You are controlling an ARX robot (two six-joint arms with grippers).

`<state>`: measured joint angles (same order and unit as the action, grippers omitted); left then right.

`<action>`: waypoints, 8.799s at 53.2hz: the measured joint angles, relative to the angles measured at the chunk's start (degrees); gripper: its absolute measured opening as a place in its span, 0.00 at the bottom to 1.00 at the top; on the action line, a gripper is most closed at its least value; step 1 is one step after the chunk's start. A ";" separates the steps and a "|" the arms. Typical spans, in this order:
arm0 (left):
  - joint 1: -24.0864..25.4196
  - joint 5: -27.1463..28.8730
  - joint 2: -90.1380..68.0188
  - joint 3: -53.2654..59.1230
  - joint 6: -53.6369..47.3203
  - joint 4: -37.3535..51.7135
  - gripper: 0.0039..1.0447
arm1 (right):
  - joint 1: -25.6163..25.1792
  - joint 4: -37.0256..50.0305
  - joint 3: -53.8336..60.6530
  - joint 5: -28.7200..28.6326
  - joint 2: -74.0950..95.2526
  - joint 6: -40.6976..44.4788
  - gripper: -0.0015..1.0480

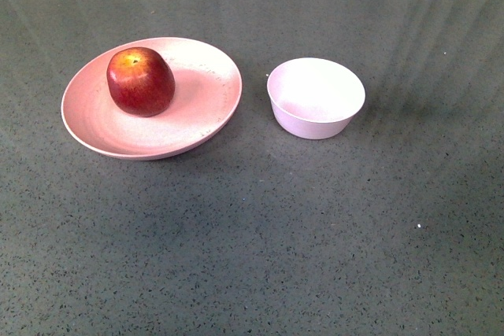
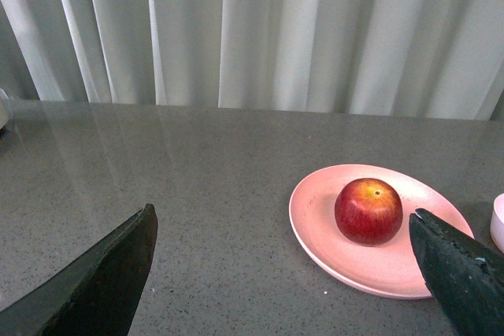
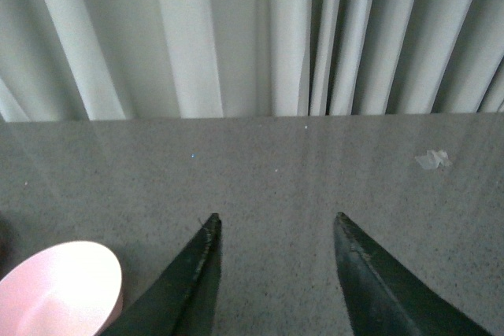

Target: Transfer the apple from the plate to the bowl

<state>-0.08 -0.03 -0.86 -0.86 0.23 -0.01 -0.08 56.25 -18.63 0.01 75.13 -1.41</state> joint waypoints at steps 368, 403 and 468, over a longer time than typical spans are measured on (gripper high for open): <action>-38.45 0.81 -120.17 -69.09 13.16 21.68 0.65 | 0.02 -56.17 17.31 0.00 -74.84 1.25 0.91; -38.03 2.86 -123.95 -71.84 15.43 21.18 0.91 | 0.02 -56.17 17.31 0.00 -74.84 1.25 0.91; -7.21 7.15 -55.19 -2.19 0.39 51.71 0.01 | 0.02 -56.17 17.31 -0.07 -74.84 1.25 0.91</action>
<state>-7.29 7.11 -56.05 -3.05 0.62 51.70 -0.05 0.08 -1.32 -0.05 0.30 -0.16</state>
